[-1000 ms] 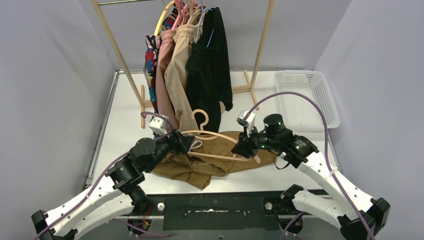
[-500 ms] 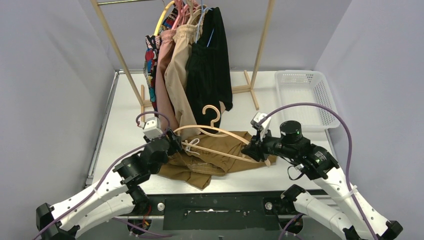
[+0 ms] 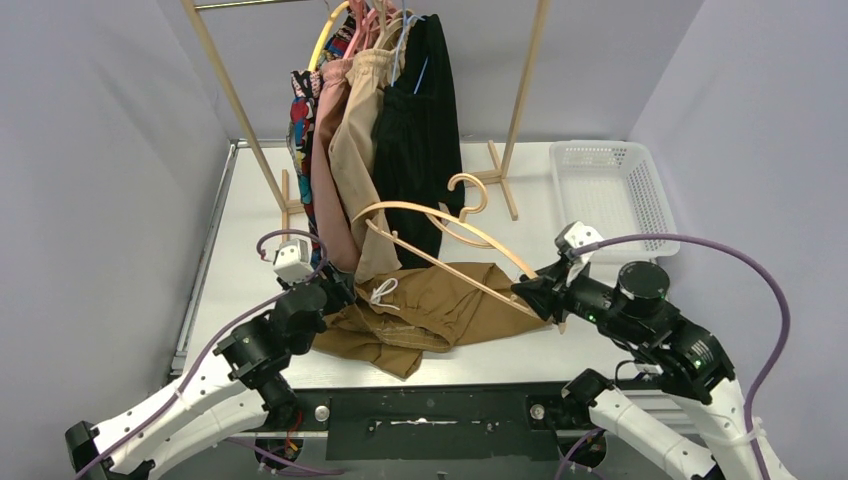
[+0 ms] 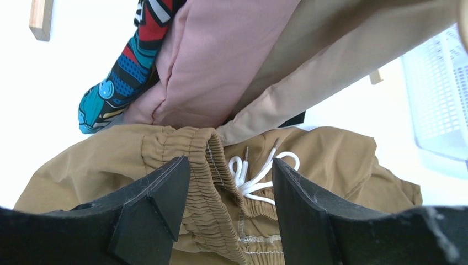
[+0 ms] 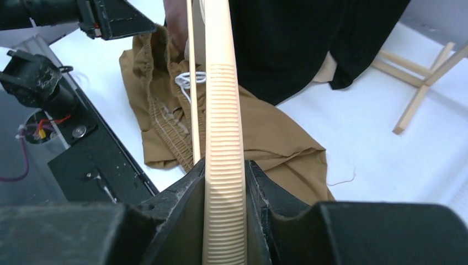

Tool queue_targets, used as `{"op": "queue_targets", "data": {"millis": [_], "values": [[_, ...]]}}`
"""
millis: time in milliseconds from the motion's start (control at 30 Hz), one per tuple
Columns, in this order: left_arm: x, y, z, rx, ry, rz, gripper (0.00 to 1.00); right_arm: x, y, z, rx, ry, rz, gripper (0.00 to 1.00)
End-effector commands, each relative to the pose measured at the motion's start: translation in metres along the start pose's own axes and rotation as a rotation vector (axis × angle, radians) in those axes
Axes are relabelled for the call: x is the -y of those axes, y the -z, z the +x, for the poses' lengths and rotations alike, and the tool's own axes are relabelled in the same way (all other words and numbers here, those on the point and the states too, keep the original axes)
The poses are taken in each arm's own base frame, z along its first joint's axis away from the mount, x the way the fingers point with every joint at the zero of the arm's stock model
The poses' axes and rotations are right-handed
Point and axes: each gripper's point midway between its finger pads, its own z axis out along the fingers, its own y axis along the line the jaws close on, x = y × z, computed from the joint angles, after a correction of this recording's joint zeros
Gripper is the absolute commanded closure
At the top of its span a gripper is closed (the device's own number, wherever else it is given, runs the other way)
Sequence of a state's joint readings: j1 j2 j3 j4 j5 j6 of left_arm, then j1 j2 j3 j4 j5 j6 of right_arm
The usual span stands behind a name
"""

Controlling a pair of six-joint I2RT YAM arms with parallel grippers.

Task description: Remove the shorts from the hanger

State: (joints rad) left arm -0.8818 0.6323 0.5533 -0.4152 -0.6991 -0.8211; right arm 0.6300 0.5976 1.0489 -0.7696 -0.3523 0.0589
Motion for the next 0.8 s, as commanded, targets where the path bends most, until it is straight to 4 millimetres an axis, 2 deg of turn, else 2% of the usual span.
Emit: {"op": "queue_targets", "data": {"millis": [0, 233, 333, 467, 633, 767], "values": [[0.007, 0.006, -0.026, 0.086, 0.028, 0.042, 0.44, 0.006, 0.024, -0.036, 0.188, 0.027, 0.075, 1.0], [0.012, 0.009, -0.036, 0.104, 0.008, 0.055, 0.44, 0.028, 0.068, -0.059, 0.395, 0.016, 0.257, 1.0], [0.012, 0.007, -0.034, 0.098, -0.004, 0.05, 0.43, 0.035, 0.079, -0.062, 0.454, -0.011, 0.309, 1.0], [0.012, 0.006, -0.039, 0.111, -0.041, 0.038, 0.37, 0.058, 0.063, -0.059, 0.391, -0.069, 0.417, 1.0], [0.01, 0.001, -0.042, 0.123, -0.115, 0.0, 0.27, 0.117, 0.043, -0.041, 0.259, -0.175, 0.748, 1.0], [0.006, -0.004, -0.05, 0.137, -0.21, -0.052, 0.18, 0.143, 0.028, -0.036, 0.199, -0.221, 0.908, 1.0]]}}
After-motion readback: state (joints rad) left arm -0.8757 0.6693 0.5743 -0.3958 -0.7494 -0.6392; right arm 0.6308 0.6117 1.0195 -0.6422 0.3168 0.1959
